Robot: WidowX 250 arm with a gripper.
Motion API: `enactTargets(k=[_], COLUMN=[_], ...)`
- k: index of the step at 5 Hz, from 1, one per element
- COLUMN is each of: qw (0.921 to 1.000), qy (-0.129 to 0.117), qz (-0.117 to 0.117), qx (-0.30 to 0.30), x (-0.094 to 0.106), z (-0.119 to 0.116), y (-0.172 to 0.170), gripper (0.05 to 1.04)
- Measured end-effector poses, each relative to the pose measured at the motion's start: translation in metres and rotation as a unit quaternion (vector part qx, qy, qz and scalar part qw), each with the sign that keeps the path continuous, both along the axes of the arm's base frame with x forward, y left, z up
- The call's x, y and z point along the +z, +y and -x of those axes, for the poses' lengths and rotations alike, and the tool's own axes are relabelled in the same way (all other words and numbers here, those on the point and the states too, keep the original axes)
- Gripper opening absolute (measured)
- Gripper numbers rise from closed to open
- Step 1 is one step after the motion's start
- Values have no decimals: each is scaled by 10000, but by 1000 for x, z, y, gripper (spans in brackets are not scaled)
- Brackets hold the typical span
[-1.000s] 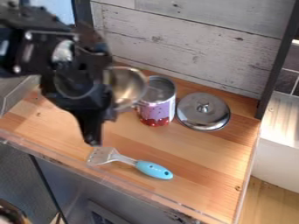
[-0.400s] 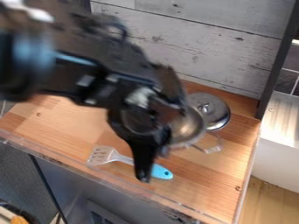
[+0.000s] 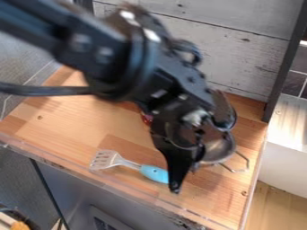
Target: Move the silver pot to the upper right of table
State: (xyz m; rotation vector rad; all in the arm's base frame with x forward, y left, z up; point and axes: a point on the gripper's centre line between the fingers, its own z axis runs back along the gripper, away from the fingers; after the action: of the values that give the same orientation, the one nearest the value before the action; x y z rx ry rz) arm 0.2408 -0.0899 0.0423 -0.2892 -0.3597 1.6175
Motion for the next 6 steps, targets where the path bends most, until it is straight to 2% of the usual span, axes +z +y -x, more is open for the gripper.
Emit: enactTargets(k=[2, 3, 4, 5, 6], qw=[9999, 9995, 9995, 9997, 9997], qy=[84, 203, 220, 183, 194], qz=[-61, -222, -205, -141, -68], qx=[17, 80, 136, 118, 161], x=[-15, -21, -22, -17, -14], z=[-15, -15, -14, -13, -11], y=[-8, -5, -5, -5, -3], gripper=[95, 226, 486, 804, 1007])
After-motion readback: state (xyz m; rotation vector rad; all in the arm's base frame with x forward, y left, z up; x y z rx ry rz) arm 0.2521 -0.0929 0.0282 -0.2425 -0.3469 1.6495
